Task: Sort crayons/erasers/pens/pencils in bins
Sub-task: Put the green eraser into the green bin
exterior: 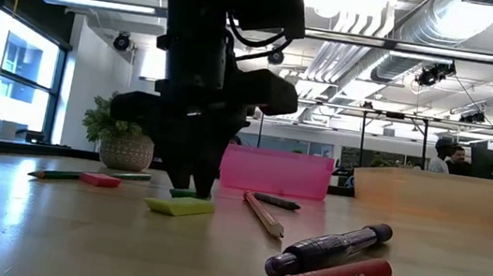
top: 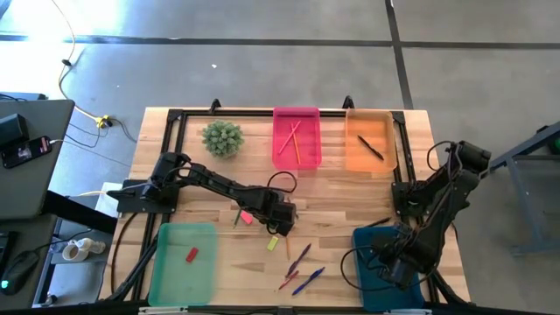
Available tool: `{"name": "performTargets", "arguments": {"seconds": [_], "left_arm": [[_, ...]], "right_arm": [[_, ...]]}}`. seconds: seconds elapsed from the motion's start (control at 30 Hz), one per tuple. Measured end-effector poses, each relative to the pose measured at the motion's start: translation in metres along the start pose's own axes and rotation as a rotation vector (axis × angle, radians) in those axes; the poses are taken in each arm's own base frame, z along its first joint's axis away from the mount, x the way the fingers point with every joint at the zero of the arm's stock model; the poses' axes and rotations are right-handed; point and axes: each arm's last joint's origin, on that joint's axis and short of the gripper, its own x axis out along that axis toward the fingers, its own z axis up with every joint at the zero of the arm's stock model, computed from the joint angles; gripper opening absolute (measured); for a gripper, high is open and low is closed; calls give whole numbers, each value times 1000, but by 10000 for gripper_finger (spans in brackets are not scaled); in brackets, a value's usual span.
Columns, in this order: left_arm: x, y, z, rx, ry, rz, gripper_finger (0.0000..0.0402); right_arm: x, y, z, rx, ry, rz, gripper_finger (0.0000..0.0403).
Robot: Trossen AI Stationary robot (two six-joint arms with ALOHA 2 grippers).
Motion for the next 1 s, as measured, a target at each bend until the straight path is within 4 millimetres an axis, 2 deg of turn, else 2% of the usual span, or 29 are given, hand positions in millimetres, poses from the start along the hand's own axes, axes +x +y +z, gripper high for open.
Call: {"name": "performTargets", "arguments": {"seconds": [0.2,0.5,0.8,1.0], "left_arm": [[0,0,0,39,-9,2,69],[-15,2,-1,90,9,-38,68],[-61,12,-4,168,33,-93,59],[-99,31,-21,226,73,-33,59]], "right_arm": [[-4,-2,1,9,-6,18,87],[-16,-7,3,38,-60,75,87],[-35,-16,9,83,-188,170,87],[-51,-29,26,91,-309,217,87]]}}
